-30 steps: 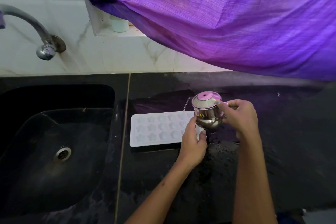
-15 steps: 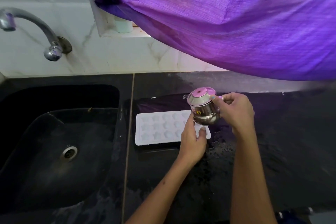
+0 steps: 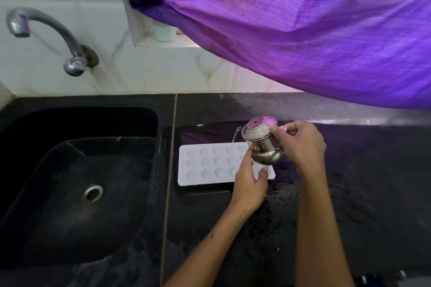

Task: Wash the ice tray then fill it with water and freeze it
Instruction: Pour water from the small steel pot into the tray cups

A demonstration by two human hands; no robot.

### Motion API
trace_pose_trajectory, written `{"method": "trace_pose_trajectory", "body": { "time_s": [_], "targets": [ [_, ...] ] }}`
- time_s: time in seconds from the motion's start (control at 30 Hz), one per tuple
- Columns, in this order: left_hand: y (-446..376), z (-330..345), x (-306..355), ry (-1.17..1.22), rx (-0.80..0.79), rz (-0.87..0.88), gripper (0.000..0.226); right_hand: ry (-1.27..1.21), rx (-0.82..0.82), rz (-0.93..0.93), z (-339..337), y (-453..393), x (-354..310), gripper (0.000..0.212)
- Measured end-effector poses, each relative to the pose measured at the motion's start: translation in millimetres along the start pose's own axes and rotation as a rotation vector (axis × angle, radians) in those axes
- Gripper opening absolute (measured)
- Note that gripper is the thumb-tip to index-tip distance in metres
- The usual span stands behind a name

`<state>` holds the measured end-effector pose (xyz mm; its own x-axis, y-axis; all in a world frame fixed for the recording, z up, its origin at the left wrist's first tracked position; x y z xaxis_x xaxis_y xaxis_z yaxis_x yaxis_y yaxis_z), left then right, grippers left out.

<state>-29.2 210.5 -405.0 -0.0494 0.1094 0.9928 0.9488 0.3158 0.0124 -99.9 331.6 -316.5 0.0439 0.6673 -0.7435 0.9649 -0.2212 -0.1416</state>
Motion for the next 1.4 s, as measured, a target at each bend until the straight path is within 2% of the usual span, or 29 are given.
{"method": "trace_pose_trajectory", "body": {
  "time_s": [0.5,1.07,1.4],
  "targets": [
    [2,-1,0,-0.022,-0.003,-0.007,0.055,0.022,-0.004,0.003,-1,4,0,0.026],
    [-1,-17,8,0.004,0.119,-0.007,0.061,-0.055,-0.008,-0.025,2,3,-14,0.03],
    [0,-21,3,0.01,0.109,-0.035,0.056,-0.012,-0.033,-0.041,15,5,-18,0.028]
  ]
}}
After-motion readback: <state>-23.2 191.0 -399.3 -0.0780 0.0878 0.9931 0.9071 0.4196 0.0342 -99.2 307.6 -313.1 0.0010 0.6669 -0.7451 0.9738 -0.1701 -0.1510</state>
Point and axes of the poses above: each hand's wrist, its own y-axis away from the middle knuckle, its own z-axis out of the palm, x = y × z, the point moved 10 cm from there along -y, towards the middle knuckle, and after that the axes turned 7 degrees about x, right-handed, at the moved point
